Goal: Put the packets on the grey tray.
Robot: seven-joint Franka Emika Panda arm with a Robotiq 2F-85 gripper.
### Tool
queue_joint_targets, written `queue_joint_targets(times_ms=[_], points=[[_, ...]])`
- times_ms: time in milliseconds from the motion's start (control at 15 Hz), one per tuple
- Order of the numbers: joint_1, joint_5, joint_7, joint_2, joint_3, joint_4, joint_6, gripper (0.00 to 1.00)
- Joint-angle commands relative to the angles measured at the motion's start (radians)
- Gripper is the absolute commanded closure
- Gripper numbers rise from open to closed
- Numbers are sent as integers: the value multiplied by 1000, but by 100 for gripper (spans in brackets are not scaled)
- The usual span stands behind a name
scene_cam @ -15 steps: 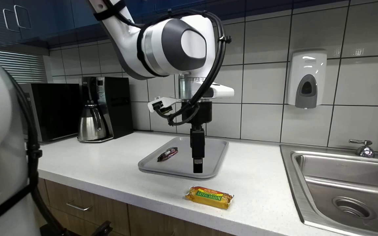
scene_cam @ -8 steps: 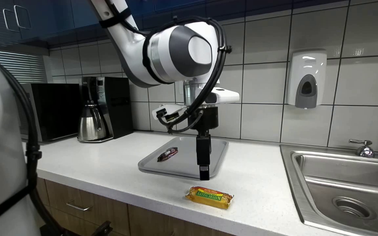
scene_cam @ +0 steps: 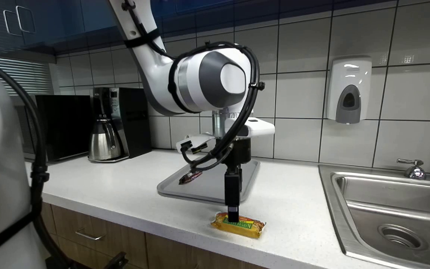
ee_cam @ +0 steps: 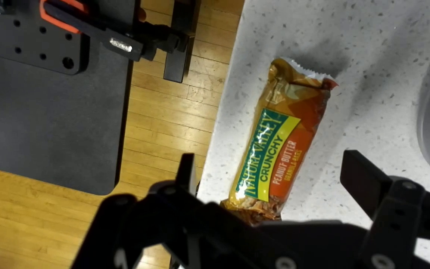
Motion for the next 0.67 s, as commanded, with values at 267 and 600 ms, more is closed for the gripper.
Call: queue_joint_targets(times_ms=[267,600], points=[[19,-19,29,74,-44,1,64,0],[33,-11,16,104,-67,4,78,0]])
